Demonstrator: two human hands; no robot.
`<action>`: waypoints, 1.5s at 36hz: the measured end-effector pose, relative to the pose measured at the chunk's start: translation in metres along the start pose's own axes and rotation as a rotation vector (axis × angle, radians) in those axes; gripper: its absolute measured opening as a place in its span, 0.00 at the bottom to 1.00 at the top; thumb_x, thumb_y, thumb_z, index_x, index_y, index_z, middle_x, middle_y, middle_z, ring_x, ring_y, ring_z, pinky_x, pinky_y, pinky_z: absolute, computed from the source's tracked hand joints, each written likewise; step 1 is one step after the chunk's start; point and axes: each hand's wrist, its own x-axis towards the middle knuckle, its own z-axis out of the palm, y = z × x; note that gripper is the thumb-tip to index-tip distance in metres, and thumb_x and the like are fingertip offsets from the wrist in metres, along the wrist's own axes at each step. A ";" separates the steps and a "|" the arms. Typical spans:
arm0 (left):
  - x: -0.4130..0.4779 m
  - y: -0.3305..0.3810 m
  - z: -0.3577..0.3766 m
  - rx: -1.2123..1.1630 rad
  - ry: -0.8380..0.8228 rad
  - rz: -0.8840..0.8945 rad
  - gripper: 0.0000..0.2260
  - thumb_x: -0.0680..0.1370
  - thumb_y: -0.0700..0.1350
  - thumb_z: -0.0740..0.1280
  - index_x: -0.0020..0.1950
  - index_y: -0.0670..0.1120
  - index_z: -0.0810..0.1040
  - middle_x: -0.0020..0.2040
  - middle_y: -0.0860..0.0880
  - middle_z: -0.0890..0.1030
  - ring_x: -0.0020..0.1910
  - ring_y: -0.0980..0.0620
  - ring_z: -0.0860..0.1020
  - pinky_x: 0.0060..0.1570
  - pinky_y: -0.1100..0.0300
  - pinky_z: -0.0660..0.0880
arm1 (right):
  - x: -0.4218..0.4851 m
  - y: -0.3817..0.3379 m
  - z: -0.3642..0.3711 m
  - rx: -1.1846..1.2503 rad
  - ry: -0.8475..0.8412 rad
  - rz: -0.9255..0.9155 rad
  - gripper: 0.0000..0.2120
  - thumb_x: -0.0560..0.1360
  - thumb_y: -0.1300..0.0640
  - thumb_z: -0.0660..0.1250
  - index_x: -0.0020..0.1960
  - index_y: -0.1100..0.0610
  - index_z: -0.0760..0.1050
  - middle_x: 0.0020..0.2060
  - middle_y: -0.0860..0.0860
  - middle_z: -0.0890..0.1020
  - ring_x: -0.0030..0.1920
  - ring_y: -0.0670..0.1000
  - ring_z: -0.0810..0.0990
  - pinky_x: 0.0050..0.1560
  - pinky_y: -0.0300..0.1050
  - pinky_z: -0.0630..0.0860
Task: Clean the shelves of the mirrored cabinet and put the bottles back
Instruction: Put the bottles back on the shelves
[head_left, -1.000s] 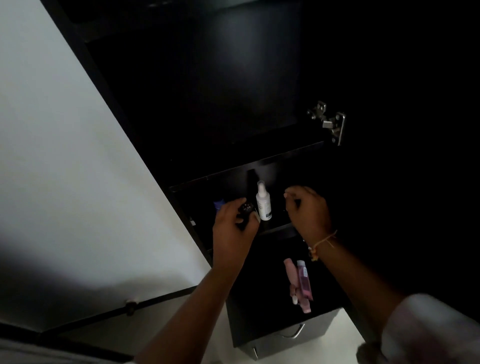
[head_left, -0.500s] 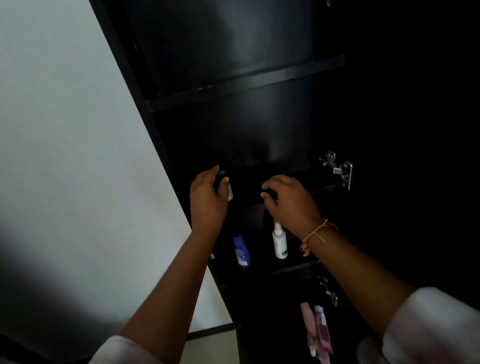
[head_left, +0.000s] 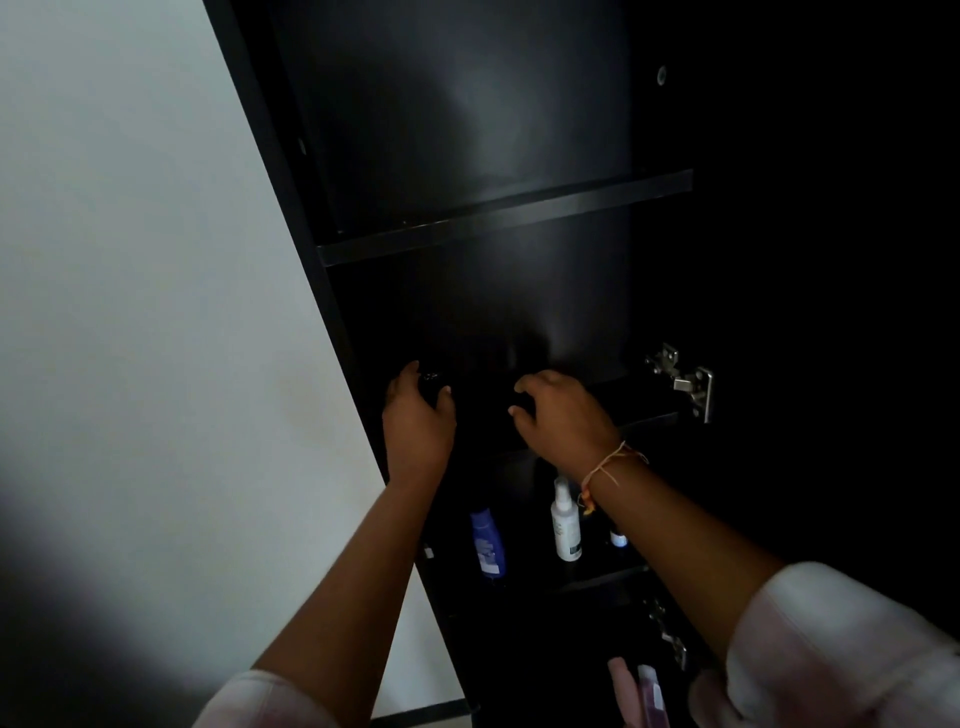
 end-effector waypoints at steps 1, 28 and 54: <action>-0.001 0.000 0.001 0.004 0.008 0.008 0.23 0.77 0.44 0.68 0.71 0.44 0.69 0.66 0.44 0.75 0.65 0.45 0.74 0.65 0.51 0.72 | 0.000 0.000 0.000 -0.001 0.001 0.002 0.15 0.73 0.50 0.67 0.56 0.55 0.78 0.52 0.55 0.80 0.52 0.56 0.79 0.50 0.48 0.78; -0.109 -0.008 0.020 -0.071 -0.163 0.408 0.14 0.77 0.45 0.71 0.60 0.44 0.75 0.59 0.51 0.73 0.59 0.51 0.74 0.59 0.54 0.73 | -0.082 0.011 -0.003 0.057 0.303 0.028 0.11 0.76 0.54 0.63 0.53 0.56 0.79 0.53 0.52 0.78 0.54 0.52 0.75 0.57 0.42 0.72; -0.311 -0.148 0.141 0.124 -1.058 -0.149 0.18 0.76 0.42 0.69 0.66 0.45 0.76 0.62 0.45 0.78 0.61 0.48 0.77 0.59 0.56 0.74 | -0.334 0.117 0.098 0.063 -0.468 0.777 0.10 0.75 0.58 0.67 0.56 0.58 0.78 0.49 0.56 0.83 0.49 0.58 0.82 0.49 0.47 0.79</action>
